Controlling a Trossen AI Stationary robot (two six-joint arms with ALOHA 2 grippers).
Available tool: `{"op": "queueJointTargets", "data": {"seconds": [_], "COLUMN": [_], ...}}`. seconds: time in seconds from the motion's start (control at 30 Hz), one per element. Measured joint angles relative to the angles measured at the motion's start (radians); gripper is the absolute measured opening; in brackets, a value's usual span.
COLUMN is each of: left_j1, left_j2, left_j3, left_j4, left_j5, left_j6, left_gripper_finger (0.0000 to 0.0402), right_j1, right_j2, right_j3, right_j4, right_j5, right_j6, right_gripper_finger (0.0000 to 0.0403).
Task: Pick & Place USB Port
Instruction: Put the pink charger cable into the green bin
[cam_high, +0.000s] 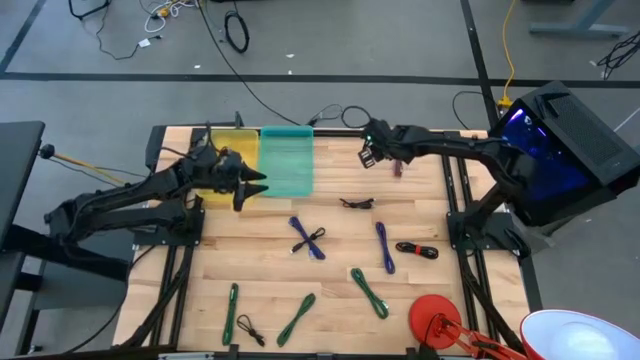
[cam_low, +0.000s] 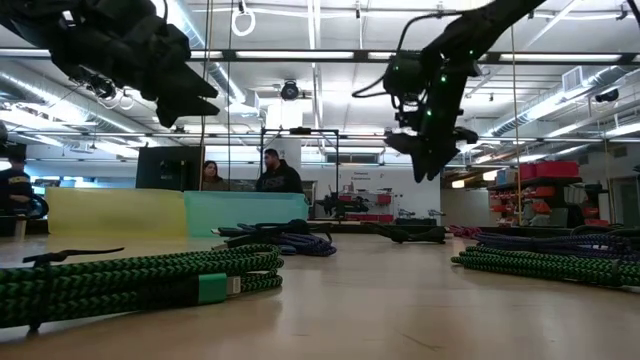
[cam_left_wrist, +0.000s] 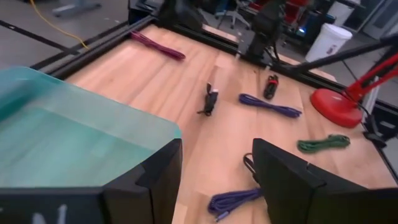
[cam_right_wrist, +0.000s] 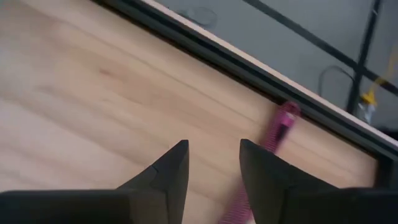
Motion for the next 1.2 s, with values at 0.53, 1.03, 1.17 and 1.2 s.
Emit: {"op": "queueJointTargets", "data": {"seconds": [0.53,1.03,1.17,1.2], "left_j1": [-0.095,-0.097,-0.097,-0.097], "left_j2": [0.0,0.0,0.0,0.0], "left_j3": [0.0,0.0,0.0,0.0], "left_j4": [-0.029,-0.028,-0.022,-0.015], "left_j5": [-0.024,-0.066,-0.097,-0.108], "left_j6": [0.003,0.005,-0.039,-0.06], "left_gripper_finger": [0.0199,0.02,0.02,0.0199], "right_j1": [-0.173,-0.201,-0.204,-0.2], "right_j2": [0.0,-0.005,-0.005,-0.012], "right_j3": [-0.314,-0.424,-0.428,-0.425], "right_j4": [0.189,0.353,0.413,0.437], "right_j5": [-0.166,-0.205,-0.251,-0.275], "right_j6": [0.084,0.063,0.046,0.037], "right_gripper_finger": [0.016,0.0036,0.0017,0.0016]}}
